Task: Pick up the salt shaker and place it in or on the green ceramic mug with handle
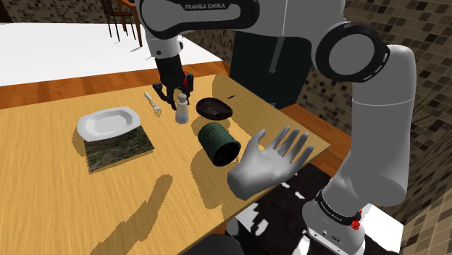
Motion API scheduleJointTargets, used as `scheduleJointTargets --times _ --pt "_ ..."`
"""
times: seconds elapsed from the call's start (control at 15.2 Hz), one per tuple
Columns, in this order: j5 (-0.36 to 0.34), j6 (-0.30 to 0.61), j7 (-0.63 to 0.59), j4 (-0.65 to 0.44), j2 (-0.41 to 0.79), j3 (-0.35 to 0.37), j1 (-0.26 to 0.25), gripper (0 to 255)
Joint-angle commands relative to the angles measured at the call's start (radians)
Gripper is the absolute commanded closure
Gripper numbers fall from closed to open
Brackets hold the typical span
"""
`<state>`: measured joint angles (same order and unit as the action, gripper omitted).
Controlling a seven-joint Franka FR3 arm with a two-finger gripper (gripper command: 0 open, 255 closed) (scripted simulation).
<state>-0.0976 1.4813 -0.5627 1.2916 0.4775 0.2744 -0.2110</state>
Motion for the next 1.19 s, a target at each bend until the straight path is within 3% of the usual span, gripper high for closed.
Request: scheduleJointTargets --times 0.0,0.73,1.12 --pt "0.0 -0.025 0.001 -0.025 0.0 0.0 -0.001 255" --pt "-0.007 -0.184 0.001 -0.217 0.033 0.001 -0.02 255" --pt "0.058 -0.053 0.061 0.224 -0.285 -0.001 0.07 255"
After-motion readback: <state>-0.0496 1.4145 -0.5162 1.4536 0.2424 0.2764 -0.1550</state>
